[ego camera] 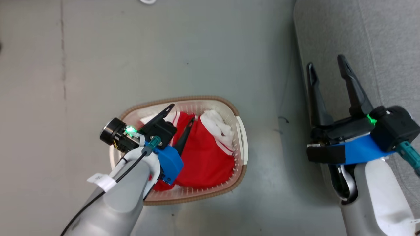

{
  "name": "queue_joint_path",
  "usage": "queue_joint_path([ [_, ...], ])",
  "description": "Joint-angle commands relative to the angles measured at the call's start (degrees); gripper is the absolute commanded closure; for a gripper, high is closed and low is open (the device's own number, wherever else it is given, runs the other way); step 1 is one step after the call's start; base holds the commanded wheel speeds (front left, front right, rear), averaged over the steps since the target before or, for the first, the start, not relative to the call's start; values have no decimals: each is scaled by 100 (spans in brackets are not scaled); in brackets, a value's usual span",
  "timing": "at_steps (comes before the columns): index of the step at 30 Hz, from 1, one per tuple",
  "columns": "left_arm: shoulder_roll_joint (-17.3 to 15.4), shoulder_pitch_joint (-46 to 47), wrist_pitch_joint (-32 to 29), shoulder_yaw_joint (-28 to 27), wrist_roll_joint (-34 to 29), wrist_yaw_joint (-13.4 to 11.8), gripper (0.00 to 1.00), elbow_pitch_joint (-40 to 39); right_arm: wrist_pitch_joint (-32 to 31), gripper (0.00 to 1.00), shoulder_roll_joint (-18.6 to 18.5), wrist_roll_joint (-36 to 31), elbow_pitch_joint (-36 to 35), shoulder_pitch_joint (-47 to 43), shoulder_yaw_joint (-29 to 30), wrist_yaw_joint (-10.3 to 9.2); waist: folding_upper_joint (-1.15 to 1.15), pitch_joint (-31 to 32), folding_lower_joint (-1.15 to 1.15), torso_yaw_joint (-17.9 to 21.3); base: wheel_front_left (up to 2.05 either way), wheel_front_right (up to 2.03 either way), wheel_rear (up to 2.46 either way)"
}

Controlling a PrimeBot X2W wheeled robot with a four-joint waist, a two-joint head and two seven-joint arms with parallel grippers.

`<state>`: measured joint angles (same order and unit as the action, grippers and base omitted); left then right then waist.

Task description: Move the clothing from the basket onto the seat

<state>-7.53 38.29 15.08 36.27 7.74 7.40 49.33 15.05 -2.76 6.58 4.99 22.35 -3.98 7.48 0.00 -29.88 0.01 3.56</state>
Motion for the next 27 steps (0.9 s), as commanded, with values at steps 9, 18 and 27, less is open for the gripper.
queue_joint_path([
  [9,-43,740,-22,1162,529,8,0,1269,21,0,-21,-18,-256,475,-132,3,0,-1030,-1,268,0,0,0],
  [18,-40,1242,-548,2050,1266,8,0,1870,21,0,-21,-131,-474,710,-149,3,0,-1697,-1,320,0,0,0],
  [27,-127,1543,-1483,2455,2217,8,0,1931,21,0,-21,-189,-705,865,-180,3,0,-2201,-1,322,0,0,0],
])
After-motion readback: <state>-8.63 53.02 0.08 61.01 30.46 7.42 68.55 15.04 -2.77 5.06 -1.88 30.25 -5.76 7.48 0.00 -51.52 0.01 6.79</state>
